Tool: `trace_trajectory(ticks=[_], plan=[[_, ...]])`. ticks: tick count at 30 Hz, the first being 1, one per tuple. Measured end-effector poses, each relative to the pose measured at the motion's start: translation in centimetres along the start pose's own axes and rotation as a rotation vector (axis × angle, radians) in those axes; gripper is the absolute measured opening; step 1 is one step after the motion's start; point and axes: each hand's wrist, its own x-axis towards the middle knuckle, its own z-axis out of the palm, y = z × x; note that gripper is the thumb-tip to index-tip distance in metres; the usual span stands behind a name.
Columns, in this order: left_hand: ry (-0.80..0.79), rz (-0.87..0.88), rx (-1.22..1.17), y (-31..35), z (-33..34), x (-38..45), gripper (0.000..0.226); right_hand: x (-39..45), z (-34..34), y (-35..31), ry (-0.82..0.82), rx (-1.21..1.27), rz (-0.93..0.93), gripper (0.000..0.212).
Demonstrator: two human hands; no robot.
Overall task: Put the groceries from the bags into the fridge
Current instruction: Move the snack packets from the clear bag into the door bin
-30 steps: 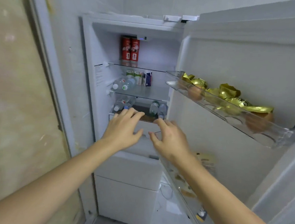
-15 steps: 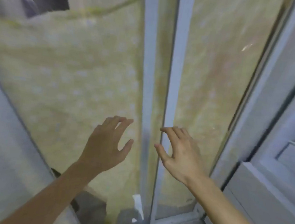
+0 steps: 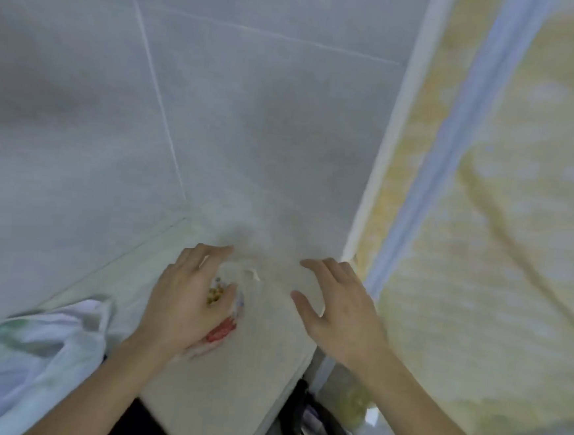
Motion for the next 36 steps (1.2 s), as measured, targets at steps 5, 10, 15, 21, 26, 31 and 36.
trace_trajectory(ticks=[5, 10, 15, 21, 26, 31, 36], plan=[[-0.089, -0.263, -0.032, -9.4, 4.7, -3.8, 0.034, 4.5, 12.3, -1.3, -0.224, 0.116, -0.097, 0.036], [-0.235, -0.498, -0.081, -15.2, 11.5, -6.0, 0.041, 6.8, 24.5, 1.6, -0.449, 0.225, -0.132, 0.025], [-0.280, -0.501, -0.039, -17.9, 18.4, -3.2, 0.029, 9.8, 34.4, 3.8, -0.573, 0.271, -0.295, 0.023], [-0.428, -0.554, 0.121, -22.0, 23.3, 0.3, 0.071, 13.7, 40.3, 4.4, -0.720, 0.099, -0.409, 0.065], [-0.640, -0.616, 0.108, -24.3, 24.2, -0.4, 0.099, 14.4, 41.2, 4.7, -0.854, 0.034, -0.407, 0.084], [-0.435, -0.480, 0.225, -23.6, 24.3, -2.0, 0.058, 13.8, 41.2, 4.7, -0.755, 0.004, -0.467, 0.070], [-0.292, -0.403, 0.190, -22.7, 23.4, -2.0, 0.046, 14.0, 40.4, 4.6, -0.672, 0.072, -0.471, 0.043]])
